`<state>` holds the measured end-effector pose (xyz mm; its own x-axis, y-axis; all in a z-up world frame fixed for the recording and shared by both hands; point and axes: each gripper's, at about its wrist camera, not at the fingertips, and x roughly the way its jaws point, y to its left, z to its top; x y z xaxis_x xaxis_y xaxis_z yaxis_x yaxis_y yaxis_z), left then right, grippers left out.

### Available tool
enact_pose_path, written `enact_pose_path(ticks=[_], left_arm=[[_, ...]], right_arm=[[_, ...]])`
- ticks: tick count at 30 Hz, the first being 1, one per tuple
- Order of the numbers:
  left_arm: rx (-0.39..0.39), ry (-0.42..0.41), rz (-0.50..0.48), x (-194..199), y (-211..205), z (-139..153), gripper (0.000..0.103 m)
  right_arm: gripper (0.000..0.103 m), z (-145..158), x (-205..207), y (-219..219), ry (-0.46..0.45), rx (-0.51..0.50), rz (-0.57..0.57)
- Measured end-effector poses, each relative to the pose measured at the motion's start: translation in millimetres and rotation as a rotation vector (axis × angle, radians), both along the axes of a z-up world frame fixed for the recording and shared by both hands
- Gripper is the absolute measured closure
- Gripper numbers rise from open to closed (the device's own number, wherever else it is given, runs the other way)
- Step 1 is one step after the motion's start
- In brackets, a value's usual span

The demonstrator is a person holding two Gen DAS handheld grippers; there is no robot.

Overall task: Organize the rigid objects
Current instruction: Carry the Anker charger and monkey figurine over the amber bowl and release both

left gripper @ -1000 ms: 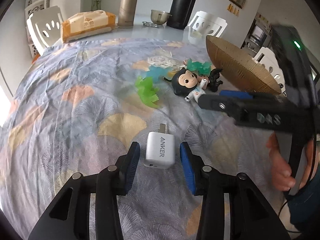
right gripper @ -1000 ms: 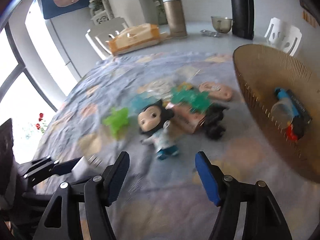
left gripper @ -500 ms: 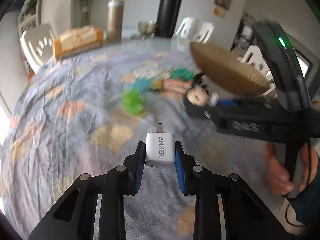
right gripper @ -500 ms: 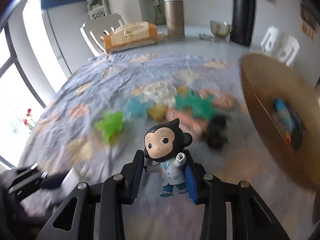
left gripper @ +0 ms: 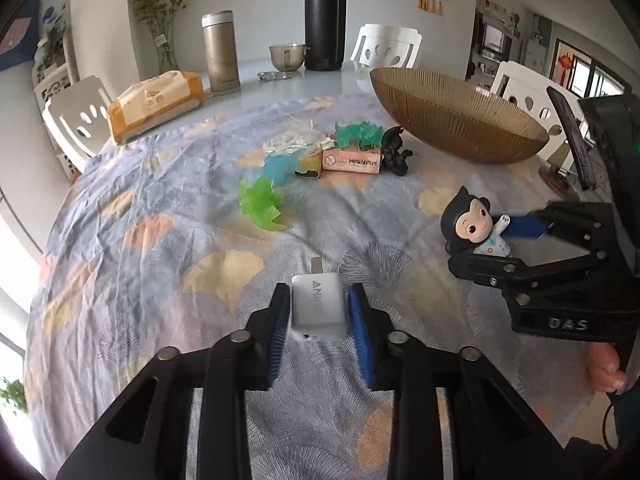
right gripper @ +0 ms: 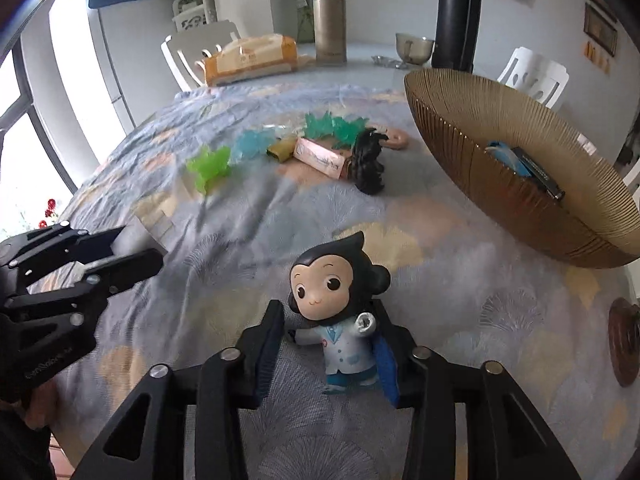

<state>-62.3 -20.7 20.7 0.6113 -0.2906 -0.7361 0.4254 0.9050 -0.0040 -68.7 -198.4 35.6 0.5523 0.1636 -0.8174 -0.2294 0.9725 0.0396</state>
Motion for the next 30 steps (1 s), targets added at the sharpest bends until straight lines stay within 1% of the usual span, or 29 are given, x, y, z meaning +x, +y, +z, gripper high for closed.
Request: enact_pose_path(ticks=[1,2,4,6,9,10,11,12,13,14,16,18,19,22,23,24,25,26,28,30], left_arm=[[0.000,0.001,-0.005,-0.7,-0.5,0.3,0.070],[0.000,-0.003,-0.005,-1.1,-0.3,1.0,0.070],[0.003,-0.008,0.002,-1.7,0.1,1.0,0.070],[0.004,0.002,0.012,0.1,0.7,-0.2,0.070],[0.030,0.025,0.027,4.7,-1.5,-4.5,0.070],[0.044,0.030,0.028,5.6,-3.8,-5.9,0.070],[0.056,0.028,0.030,5.6,-5.6,-6.5,0.070],[0.069,0.018,0.033,4.4,-7.7,-6.2,0.070],[0.072,0.006,0.032,2.4,-8.7,-5.3,0.076],[0.073,-0.011,0.031,0.4,-9.2,-3.3,0.078],[0.062,-0.028,0.052,-1.9,-8.6,1.9,0.078],[0.015,0.011,0.075,-1.3,-6.2,9.7,0.078],[-0.011,0.017,0.070,-2.6,-6.6,18.9,0.078],[-0.035,-0.079,0.037,-9.6,-18.9,62.9,0.078],[-0.066,-0.106,0.031,-8.1,-24.9,83.1,0.078],[-0.094,-0.119,0.025,-6.0,-29.3,94.8,0.078],[-0.149,-0.142,0.011,-1.6,-35.5,113.1,0.078],[-0.187,-0.158,0.000,1.9,-41.4,126.0,0.078],[-0.238,-0.204,-0.014,12.6,-56.5,151.5,0.078],[-0.274,-0.230,-0.019,24.6,-71.6,168.0,0.078]], right_arm=[[0.040,1.6,-1.6,-1.5,-0.013,-0.008,-0.017],[0.040,2.7,-2.4,-2.7,-0.023,-0.006,-0.023],[0.040,2.5,-1.6,-1.1,-0.013,0.017,0.005],[0.040,1.7,-1.7,1.6,-0.009,0.004,0.015],[0.040,0.6,-1.8,4.0,-0.002,-0.001,0.021],[0.042,0.8,-1.4,3.9,-0.003,0.001,0.018],[0.047,0.7,-0.5,3.0,0.000,0.010,0.017],[0.064,-0.4,0.4,2.2,0.008,0.014,0.014],[0.066,0.3,0.8,1.9,0.003,0.018,0.012],[0.066,1.0,0.7,1.9,0.000,0.018,0.009],[0.066,4.3,-2.5,2.2,-0.018,0.018,0.006],[0.066,14.7,-13.6,-1.3,-0.072,0.040,0.013],[0.066,18.7,-18.1,-3.8,-0.088,0.052,0.013],[0.066,45.1,-30.2,-24.5,-0.153,0.095,-0.015],[0.066,61.4,-32.7,-35.1,-0.186,0.097,-0.034],[0.066,75.4,-33.6,-45.0,-0.217,0.097,-0.056],[0.066,94.7,-34.9,-58.9,-0.261,0.101,-0.091],[0.066,109.9,-35.4,-70.5,-0.293,0.109,-0.121],[0.066,138.3,-34.6,-92.7,-0.341,0.132,-0.183],[0.066,161.8,-31.7,-112.5,-0.375,0.136,-0.240]])
